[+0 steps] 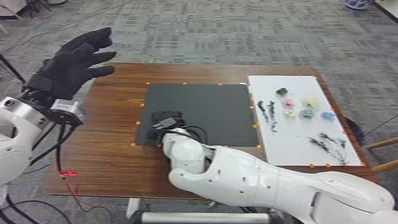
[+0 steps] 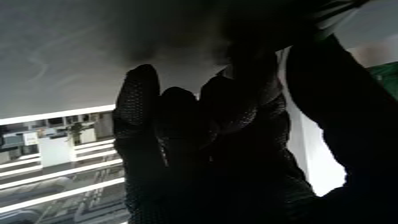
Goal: Arrange flowers
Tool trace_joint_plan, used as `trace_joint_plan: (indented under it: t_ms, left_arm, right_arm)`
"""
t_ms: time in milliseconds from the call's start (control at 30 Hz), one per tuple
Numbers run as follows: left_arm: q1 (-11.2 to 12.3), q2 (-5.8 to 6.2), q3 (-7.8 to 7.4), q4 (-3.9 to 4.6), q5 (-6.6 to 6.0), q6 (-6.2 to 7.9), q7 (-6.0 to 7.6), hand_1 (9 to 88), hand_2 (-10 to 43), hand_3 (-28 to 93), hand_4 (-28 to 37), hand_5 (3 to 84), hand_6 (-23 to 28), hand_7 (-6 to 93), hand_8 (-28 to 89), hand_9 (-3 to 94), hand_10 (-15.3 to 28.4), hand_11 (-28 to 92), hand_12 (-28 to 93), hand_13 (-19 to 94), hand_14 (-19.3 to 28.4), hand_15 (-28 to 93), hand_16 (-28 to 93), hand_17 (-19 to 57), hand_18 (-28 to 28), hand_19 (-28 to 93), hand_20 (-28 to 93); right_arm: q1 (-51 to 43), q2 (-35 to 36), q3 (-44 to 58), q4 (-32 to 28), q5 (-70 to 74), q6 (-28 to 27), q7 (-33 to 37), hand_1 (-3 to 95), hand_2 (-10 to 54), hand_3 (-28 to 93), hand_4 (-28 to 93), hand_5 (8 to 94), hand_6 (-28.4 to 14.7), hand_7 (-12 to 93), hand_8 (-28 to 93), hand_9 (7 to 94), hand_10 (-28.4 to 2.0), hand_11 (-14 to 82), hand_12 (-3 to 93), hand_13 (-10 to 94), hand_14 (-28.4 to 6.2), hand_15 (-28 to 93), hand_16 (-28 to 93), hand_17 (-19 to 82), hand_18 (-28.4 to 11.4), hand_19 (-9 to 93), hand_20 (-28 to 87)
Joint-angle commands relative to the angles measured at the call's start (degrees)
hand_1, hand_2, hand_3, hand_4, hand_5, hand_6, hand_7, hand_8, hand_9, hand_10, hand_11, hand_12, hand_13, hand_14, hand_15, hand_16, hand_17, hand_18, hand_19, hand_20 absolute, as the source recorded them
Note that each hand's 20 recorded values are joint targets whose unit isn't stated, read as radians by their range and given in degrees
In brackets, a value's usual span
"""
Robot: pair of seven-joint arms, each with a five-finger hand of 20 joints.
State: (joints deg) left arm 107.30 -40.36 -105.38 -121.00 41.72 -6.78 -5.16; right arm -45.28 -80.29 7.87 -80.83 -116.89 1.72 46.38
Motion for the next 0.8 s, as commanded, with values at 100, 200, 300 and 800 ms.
trace_joint_plan:
  t_ms: [100, 200, 300, 800]
  left_arm:
    - [2.18, -1.06, -1.69, -1.14, -0.12, 0.54, 0.55, 26.6, -8.4, 65, -28.3, 16.9, -0.6, 18.3, -9, 12.4, 6.9, 16, 25, 5, 10.6, 41, -5, -11.3, 20.4, 39, 6]
    - [1.99, -1.12, -1.55, -1.05, -0.21, 0.51, 0.4, 26.7, -8.2, 65, -28.3, 17.1, -0.2, 18.3, -9, 12.2, 8.4, 16, 24, 4, 12.0, 42, -5, -12.3, 20.7, 39, 7]
    - [1.95, -1.2, -1.46, -1.1, -0.15, 0.6, 0.64, 26.7, -8.1, 66, -28.3, 17.3, 0.3, 18.7, -9, 12.1, 8.9, 16, 24, 3, 12.4, 41, -4, -12.6, 20.8, 38, 8]
    - [8.05, -3.74, -6.2, -3.33, 0.21, 1.58, 1.84, 26.7, -7.2, 67, -28.3, 17.4, 1.3, 18.0, -9, 11.1, 10.4, 15, 24, 2, 13.7, 39, -3, -13.8, 21.0, 35, 11]
  right_arm:
    - [0.87, 1.69, 0.62, -0.24, -0.72, 2.6, 0.75, 28.8, -4.6, 84, -15, 62.1, -0.4, 64, 29, 67.8, -12.6, 69.9, 60.1, 64, -13.5, 86, 48, 28, -21.7, 80, 41]
    - [0.35, 1.64, 1.36, -0.52, -0.39, 1.99, 0.49, 27.7, -4.1, 84, -16, 62.2, -0.2, 64, 29, 68.1, -12.4, 70.0, 60.0, 64, -13.3, 86, 48, 28, -21.6, 80, 41]
    - [0.45, 1.84, 1.39, -1.26, -0.28, 2.57, 0.1, 26.6, -3.7, 85, -16, 62.3, -0.1, 64, 29, 68.2, -12.3, 70.0, 59.9, 65, -13.2, 86, 48, 29, -21.7, 80, 41]
    - [-5.32, 8.41, 17.51, -16.47, 11.19, -3.57, -6.06, 15.8, 9.7, 78, -17, 62.7, -2.6, 69, -10, 67.8, -13.6, 68.3, 60.7, 64, -14.1, 85, 48, 28, -22.4, 81, 40]
